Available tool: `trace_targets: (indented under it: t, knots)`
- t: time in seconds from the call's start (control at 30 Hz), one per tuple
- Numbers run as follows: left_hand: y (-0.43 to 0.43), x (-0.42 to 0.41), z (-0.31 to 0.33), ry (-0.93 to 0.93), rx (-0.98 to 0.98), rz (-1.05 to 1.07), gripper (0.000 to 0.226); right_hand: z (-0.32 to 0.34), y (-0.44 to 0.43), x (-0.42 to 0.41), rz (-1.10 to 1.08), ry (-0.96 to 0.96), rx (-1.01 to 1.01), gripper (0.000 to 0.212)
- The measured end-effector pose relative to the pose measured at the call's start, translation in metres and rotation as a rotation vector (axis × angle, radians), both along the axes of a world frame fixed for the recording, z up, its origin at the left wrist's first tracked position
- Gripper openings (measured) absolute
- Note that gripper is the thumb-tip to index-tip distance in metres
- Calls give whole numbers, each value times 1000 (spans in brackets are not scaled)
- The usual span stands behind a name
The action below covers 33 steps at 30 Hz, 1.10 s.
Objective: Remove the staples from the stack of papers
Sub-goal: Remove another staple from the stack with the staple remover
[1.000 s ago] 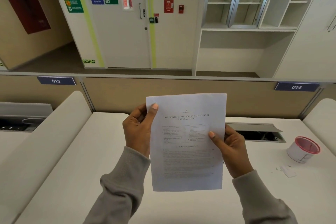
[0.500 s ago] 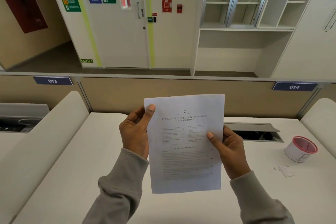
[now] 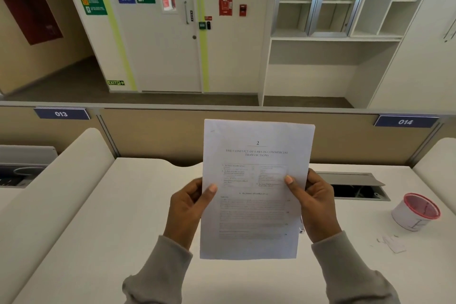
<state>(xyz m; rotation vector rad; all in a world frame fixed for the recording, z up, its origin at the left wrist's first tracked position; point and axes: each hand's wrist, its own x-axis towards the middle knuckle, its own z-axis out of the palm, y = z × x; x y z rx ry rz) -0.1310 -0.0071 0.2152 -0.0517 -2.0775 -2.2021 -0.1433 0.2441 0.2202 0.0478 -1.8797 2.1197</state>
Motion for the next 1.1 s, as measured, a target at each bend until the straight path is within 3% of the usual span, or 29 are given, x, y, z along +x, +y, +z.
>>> trace_targets:
  t: [0.23, 0.4, 0.67, 0.87, 1.1]
  knots:
    - [8, -17, -33, -60, -4, 88, 20, 0, 5, -33, 93, -31, -56, 26]
    - [7, -42, -42, -79, 70, 152, 16, -33, 7, -47, 156, -98, 41, 27]
    - [10, -84, -78, -135, 47, 155, 13, -107, -10, -71, -46, -263, 115, 11]
    - [4, -99, -141, -241, -129, 103, 18, -153, -22, -98, -152, -441, 97, 13]
    - [4, -100, -200, -431, -286, 125, 21, -202, -30, -113, -166, -672, 289, 14]
